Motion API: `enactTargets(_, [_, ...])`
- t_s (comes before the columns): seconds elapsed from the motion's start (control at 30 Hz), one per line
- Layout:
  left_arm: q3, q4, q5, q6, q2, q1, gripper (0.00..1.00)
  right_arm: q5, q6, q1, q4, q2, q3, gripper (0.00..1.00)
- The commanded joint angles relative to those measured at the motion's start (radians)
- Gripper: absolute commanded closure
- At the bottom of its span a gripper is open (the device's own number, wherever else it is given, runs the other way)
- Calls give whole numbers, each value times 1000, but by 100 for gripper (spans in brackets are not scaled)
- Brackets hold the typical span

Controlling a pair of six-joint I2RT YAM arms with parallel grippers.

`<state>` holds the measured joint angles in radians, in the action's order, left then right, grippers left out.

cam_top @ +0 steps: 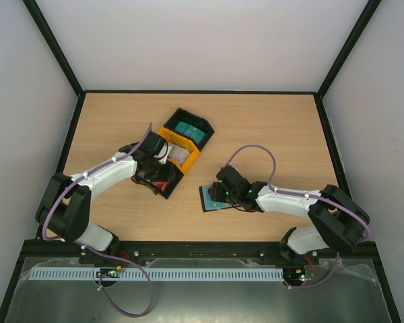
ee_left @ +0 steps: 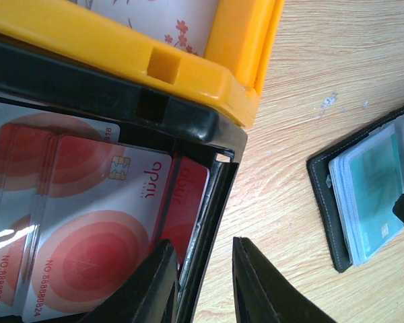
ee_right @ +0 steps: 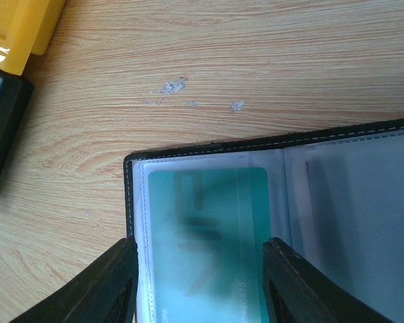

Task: Put the credit cards into the card holder
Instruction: Pick up the credit card from the storage box.

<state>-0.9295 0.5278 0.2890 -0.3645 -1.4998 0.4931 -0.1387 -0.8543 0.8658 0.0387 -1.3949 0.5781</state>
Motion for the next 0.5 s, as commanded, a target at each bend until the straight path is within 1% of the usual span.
enactTargets(0.0, [21,19,6,-12,-19,15,75,30,-6,5,-4,12,-10,50])
enactTargets(0.33, [28,8,-29,-23,-27,27,74,31,-9,5,-9,10,-16,50])
enactTargets(0.47, [23,12,-70,-28,-30,43,75,31,-9,6,-8,12,-17,50])
